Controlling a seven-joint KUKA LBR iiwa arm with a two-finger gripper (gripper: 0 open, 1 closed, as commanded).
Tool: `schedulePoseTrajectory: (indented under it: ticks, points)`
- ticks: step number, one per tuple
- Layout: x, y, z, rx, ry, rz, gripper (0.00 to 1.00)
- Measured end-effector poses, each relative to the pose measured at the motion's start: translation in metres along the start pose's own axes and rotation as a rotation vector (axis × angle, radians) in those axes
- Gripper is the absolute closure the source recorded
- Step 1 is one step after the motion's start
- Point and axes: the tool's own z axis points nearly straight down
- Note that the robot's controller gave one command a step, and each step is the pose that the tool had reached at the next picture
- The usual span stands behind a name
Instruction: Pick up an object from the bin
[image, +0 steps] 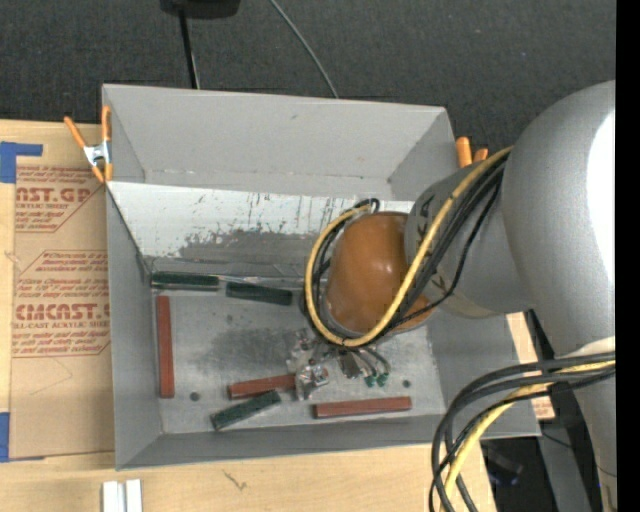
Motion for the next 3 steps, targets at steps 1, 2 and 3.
schedulePoseTrajectory:
  ticks: [1,2,3]
  points:
    - [-0.015,0.018,-0.124,-0.007,0.015,-0.05,1.0]
    - [-0.015,0.019,-0.124,-0.007,0.015,-0.05,1.0]
    - [-0.006,0.01,-0.147,-0.011,0.023,-0.171,1.0]
